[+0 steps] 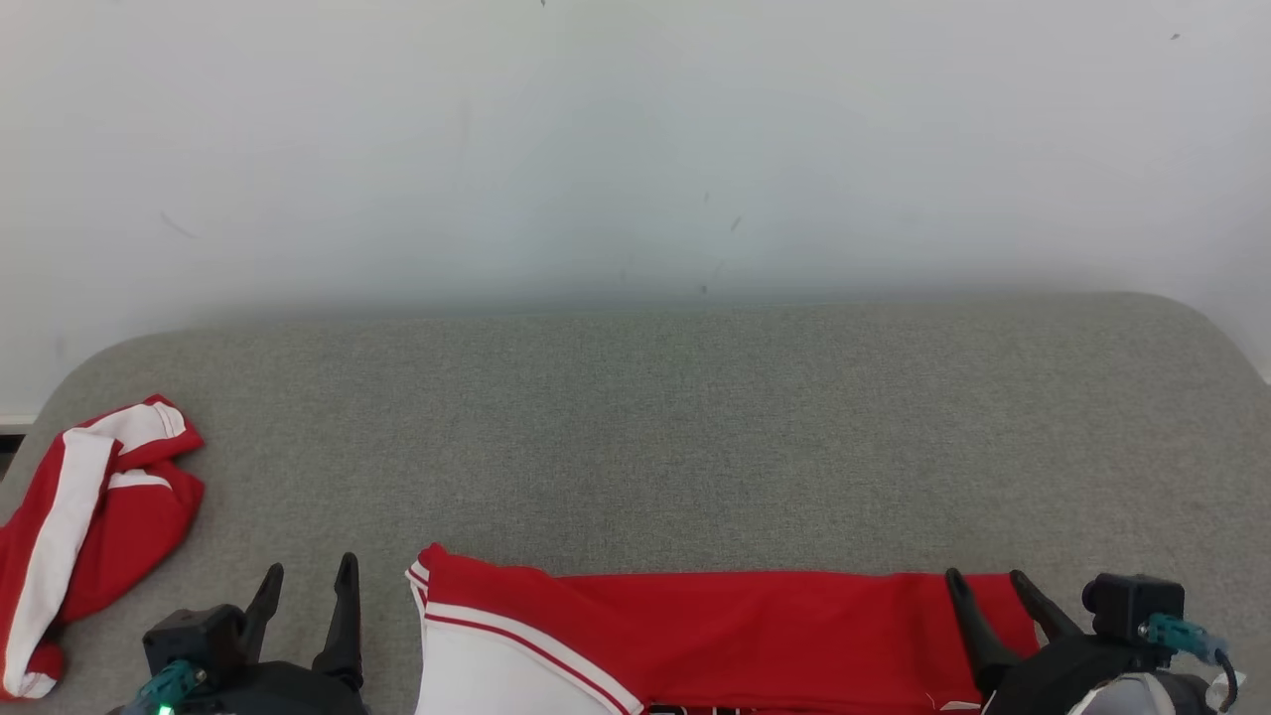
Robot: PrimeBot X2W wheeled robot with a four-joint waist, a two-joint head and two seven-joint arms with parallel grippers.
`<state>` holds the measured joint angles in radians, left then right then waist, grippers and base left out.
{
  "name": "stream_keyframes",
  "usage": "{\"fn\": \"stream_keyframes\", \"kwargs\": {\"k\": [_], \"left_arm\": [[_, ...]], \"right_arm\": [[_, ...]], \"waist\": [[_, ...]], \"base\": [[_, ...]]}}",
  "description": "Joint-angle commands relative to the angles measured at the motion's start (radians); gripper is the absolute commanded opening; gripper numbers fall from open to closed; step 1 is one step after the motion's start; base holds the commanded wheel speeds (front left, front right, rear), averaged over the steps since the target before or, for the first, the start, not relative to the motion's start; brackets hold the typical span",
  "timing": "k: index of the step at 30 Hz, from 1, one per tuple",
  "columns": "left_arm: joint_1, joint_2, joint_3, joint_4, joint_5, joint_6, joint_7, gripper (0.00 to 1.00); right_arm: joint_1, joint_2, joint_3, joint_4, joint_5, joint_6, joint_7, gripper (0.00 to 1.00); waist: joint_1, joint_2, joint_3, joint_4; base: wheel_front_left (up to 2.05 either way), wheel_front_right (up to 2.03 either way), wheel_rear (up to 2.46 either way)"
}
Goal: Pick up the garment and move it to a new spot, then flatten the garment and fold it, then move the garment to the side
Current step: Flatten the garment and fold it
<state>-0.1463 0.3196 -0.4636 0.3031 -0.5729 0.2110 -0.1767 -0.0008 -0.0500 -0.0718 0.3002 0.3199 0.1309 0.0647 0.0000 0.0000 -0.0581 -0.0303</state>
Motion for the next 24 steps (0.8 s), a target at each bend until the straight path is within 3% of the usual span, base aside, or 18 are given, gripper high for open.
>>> {"fn": "stream_keyframes", "kwargs": {"k": [1,14,19,24], "left_arm": [[0.009,0.008,0.001,-0.006,-0.003,0.003,0.003,1.0],[0.013,0.008,-0.014,-0.031,-0.005,0.012,0.011,1.0],[-0.002,0.006,-0.018,-0.034,-0.008,0.006,0.016,1.0],[-0.009,0.01,-0.019,-0.033,-0.013,0.002,0.015,1.0]], "right_arm": [[-0.018,-0.002,-0.016,-0.009,-0.005,-0.001,0.03,1.0],[0.011,-0.002,-0.178,-0.205,-0.045,-0.001,0.621,1.0],[0.025,-0.002,-0.222,-0.235,-0.069,-0.001,0.691,1.0],[0.011,-0.002,-0.248,-0.187,-0.057,-0.001,0.702,1.0]], "waist": [[0.0,0.0,0.002,-0.002],[0.0,0.0,0.019,-0.011],[0.0,0.0,0.037,-0.004],[0.0,0.0,0.055,0.007]], "base": [[0.0,0.0,0.0],[0.0,0.0,0.0],[0.0,0.0,0.0],[0.0,0.0,0.0]]}}
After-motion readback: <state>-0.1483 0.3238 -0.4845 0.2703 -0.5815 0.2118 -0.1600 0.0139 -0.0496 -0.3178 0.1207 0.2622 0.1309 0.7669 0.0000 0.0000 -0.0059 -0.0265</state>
